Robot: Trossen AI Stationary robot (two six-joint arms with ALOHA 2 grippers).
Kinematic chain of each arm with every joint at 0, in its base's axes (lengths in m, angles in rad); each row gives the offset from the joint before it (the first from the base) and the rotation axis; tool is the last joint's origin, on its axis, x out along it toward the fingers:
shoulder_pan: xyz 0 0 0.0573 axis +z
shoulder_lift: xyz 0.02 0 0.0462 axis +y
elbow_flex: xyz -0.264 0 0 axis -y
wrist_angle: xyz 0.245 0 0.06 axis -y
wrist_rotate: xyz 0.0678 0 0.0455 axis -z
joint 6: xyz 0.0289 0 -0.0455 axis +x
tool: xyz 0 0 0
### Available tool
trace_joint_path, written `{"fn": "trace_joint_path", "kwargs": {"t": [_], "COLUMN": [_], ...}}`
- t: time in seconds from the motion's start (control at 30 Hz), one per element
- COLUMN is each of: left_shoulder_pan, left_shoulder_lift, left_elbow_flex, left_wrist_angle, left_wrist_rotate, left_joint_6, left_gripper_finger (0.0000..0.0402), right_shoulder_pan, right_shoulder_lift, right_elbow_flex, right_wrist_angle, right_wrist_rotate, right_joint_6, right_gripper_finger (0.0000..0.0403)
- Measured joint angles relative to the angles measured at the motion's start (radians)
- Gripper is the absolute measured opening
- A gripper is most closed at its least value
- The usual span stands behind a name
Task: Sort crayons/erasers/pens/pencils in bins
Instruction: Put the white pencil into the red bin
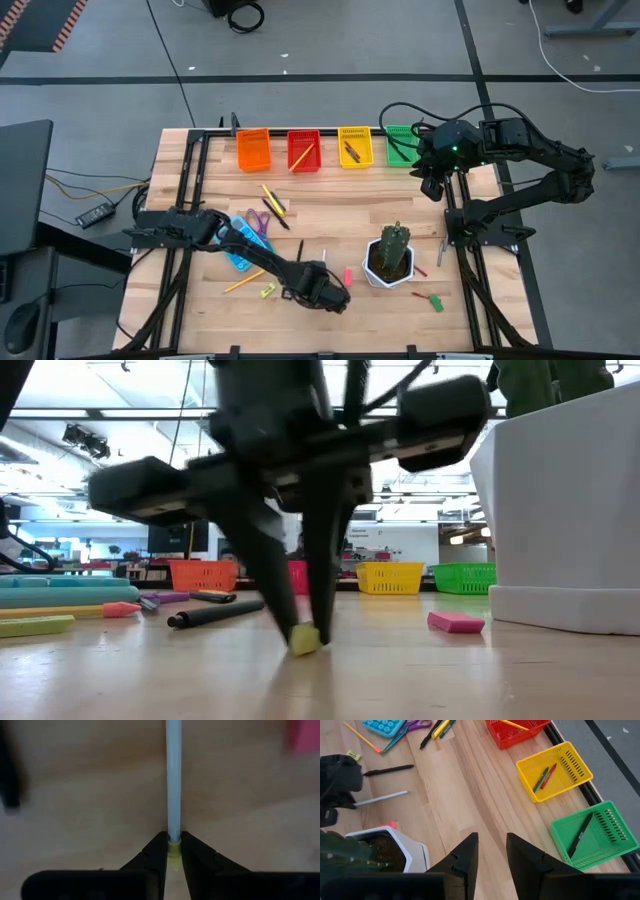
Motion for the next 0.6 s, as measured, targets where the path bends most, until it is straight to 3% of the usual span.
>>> {"fn": "trace_joint_path", "kwargs": {"t": [0.27, 0.6], "left_shoulder_pan": [0.004, 0.055], "left_shoulder_lift": [-0.013, -0.069], "left_elbow_flex": [0.000, 0.002], "left_wrist_angle": [0.016, -0.015], "left_wrist_rotate": [0.003, -0.037], "left_joint_6": [-0.018, -0.011], "left_gripper_finger": [0.0032, 0.0052], "right_shoulder_pan": [0.000, 0.000], "right_shoulder_lift": [0.000, 0.000], "right_elbow_flex": [0.000, 0.000], "right_wrist_angle": [0.000, 0.000], "right_wrist_rotate": [0.000, 0.000], "right_joint_6": [-0.018, -0.064], "right_gripper_finger": [0.0107, 0.0107]}}
